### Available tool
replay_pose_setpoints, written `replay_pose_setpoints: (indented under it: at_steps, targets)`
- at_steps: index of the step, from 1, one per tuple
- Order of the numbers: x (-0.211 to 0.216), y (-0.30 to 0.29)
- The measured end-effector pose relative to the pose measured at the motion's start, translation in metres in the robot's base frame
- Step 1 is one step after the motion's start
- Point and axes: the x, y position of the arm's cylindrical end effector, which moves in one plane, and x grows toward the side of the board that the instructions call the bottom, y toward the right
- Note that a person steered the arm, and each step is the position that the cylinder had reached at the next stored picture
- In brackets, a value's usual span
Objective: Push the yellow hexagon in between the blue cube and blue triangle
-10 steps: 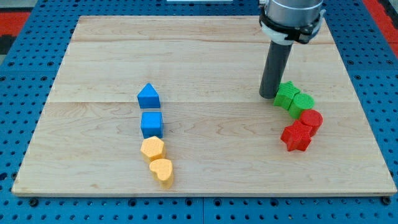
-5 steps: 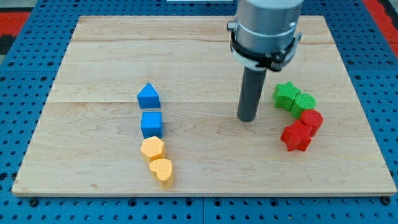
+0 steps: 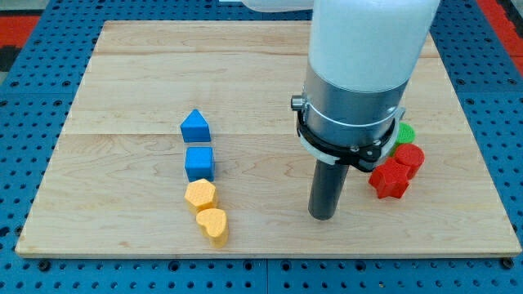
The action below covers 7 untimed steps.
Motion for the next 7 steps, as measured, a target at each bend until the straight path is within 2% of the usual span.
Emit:
replay_pose_setpoints:
  at_steps: [2, 3, 4, 5, 7]
  targets:
    - [0.000, -0.002]
    - [0.013, -0.010]
    - [0.050, -0.010]
    - [0.051, -0.022]
    - [0.051, -0.111]
